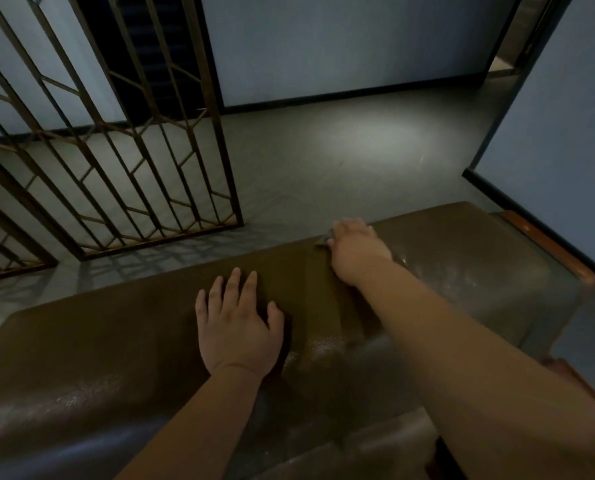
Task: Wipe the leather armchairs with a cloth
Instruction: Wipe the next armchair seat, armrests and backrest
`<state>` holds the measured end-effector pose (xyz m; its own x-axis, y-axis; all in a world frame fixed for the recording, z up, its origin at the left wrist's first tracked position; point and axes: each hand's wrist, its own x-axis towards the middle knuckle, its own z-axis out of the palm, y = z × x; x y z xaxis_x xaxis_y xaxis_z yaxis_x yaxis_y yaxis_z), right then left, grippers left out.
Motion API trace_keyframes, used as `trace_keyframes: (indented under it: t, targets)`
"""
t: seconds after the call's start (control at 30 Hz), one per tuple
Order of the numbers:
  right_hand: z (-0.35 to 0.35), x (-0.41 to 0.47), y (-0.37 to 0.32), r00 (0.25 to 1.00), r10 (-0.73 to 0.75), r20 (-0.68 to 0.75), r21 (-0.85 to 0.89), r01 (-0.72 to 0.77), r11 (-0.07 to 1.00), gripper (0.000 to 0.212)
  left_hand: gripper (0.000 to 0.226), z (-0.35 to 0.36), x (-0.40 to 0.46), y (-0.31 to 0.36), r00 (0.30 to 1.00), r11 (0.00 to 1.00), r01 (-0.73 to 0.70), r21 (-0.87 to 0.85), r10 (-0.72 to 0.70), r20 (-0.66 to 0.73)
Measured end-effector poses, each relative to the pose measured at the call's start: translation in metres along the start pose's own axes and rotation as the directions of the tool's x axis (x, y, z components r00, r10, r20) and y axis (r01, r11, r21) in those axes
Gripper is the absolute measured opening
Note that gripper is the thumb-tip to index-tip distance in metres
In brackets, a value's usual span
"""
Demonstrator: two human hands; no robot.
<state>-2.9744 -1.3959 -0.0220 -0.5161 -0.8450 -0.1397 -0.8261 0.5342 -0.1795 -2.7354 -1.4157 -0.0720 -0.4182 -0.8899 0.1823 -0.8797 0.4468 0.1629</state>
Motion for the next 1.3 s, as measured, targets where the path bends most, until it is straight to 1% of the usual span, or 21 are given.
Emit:
trace_keyframes:
  t: [0.07, 0.13, 0.17, 0.23, 0.3, 0.33, 0.4, 0.47, 0.57, 0.63, 0.7, 0.8, 0.9, 0.97, 1.07, 1.1, 1.13, 1.17, 1.2, 1.27, 1.3]
  targets:
    - [0.017, -0.026, -0.033, 0.979, -0.202, 0.014, -0.049, 0.203, 0.978, 0.053, 0.072, -0.001, 0.0, 0.001, 1.0, 1.0, -0.004, 0.001, 0.004, -0.003]
    - [0.032, -0.056, -0.046, 0.909, -0.41, 0.076, -0.087, 0.416, 0.905, 0.058, 0.073, -0.001, 0.0, 0.0, 1.0, 1.0, -0.013, 0.018, 0.013, -0.001]
    - [0.032, -0.065, -0.039, 0.893, -0.441, 0.088, -0.076, 0.448, 0.891, 0.058, 0.073, 0.0, 0.0, -0.001, 1.0, 1.0, -0.016, 0.019, 0.016, 0.0]
    - [0.022, -0.066, -0.001, 0.935, -0.351, 0.045, -0.064, 0.353, 0.933, 0.057, 0.071, 0.003, 0.0, -0.001, 1.0, 1.0, -0.017, 0.014, 0.017, -0.005]
    - [0.005, -0.06, 0.051, 0.993, -0.117, -0.013, -0.053, 0.117, 0.992, 0.055, 0.07, 0.006, 0.001, -0.001, 1.0, 1.0, -0.015, 0.027, 0.016, -0.013]
    - [-0.004, -0.06, 0.073, 0.999, 0.007, -0.043, -0.032, -0.009, 0.999, 0.054, 0.07, 0.007, 0.002, 0.0, 1.0, 0.999, -0.015, 0.034, 0.015, -0.017]
    - [-0.006, -0.065, 0.092, 0.983, 0.15, -0.106, 0.012, -0.15, 0.989, 0.053, 0.069, 0.008, 0.002, 0.0, 1.0, 0.999, -0.019, 0.036, 0.019, -0.016]
    - [0.009, -0.077, 0.064, 0.989, 0.089, -0.121, -0.008, -0.09, 0.996, 0.052, 0.07, 0.006, 0.001, -0.002, 1.0, 1.0, -0.008, 0.031, 0.008, -0.015]
    - [0.044, -0.112, 0.009, 0.968, -0.23, -0.095, -0.056, 0.226, 0.973, 0.059, 0.071, -0.004, 0.0, 0.003, 1.0, 0.999, 0.009, 0.031, -0.009, 0.016]
    - [0.044, -0.125, 0.009, 0.951, -0.303, -0.058, 0.025, 0.305, 0.952, 0.058, 0.071, -0.013, -0.003, 0.006, 0.997, 0.999, 0.02, 0.036, -0.023, 0.079]
    - [0.028, -0.121, 0.041, 0.974, -0.22, -0.059, 0.032, 0.222, 0.975, 0.056, 0.07, -0.022, -0.003, 0.008, 0.988, 0.999, 0.034, 0.027, -0.037, 0.152]
    - [0.0, -0.108, 0.117, 0.987, 0.101, -0.122, 0.063, -0.094, 0.994, 0.053, 0.074, -0.032, 0.005, 0.032, 0.965, 0.996, 0.091, 0.021, -0.094, 0.244]
    - [-0.002, -0.104, 0.149, 0.924, 0.335, -0.184, 0.176, -0.304, 0.936, 0.053, 0.078, -0.019, 0.012, 0.106, 0.948, 0.999, -0.046, -0.009, 0.046, 0.314]
    - [0.011, -0.101, 0.129, 0.936, 0.297, -0.187, 0.124, -0.277, 0.953, 0.056, 0.076, -0.002, 0.012, 0.154, 0.946, 0.992, -0.124, -0.023, 0.125, 0.298]
    - [0.044, -0.11, 0.105, 0.974, -0.074, -0.214, 0.044, 0.085, 0.995, 0.055, 0.077, 0.023, 0.013, 0.172, 0.977, 0.993, -0.12, 0.017, 0.115, 0.178]
    - [0.041, -0.111, 0.115, 0.964, -0.167, -0.206, 0.033, 0.177, 0.984, 0.055, 0.079, 0.029, 0.015, 0.169, 0.982, 0.992, -0.122, 0.031, 0.116, 0.147]
    - [0.035, -0.108, 0.133, 0.957, -0.198, -0.214, 0.0, 0.202, 0.979, 0.055, 0.08, 0.032, 0.016, 0.166, 0.984, 0.991, -0.127, 0.032, 0.122, 0.131]
    - [0.028, -0.102, 0.154, 0.963, -0.149, -0.226, -0.027, 0.147, 0.989, 0.055, 0.08, 0.033, 0.017, 0.165, 0.985, 0.992, -0.128, 0.022, 0.125, 0.122]
    - [0.02, -0.093, 0.178, 0.967, -0.036, -0.254, -0.004, 0.037, 0.999, 0.055, 0.08, 0.034, 0.018, 0.167, 0.985, 0.991, -0.13, 0.013, 0.128, 0.115]
    - [0.0, -0.079, 0.219, 0.93, 0.23, -0.287, 0.122, -0.202, 0.972, 0.054, 0.08, 0.033, 0.021, 0.171, 0.984, 0.99, -0.144, 0.01, 0.142, 0.111]
    - [-0.007, -0.076, 0.228, 0.903, 0.315, -0.29, 0.165, -0.278, 0.946, 0.054, 0.08, 0.033, 0.021, 0.173, 0.983, 0.989, -0.15, 0.016, 0.147, 0.114]
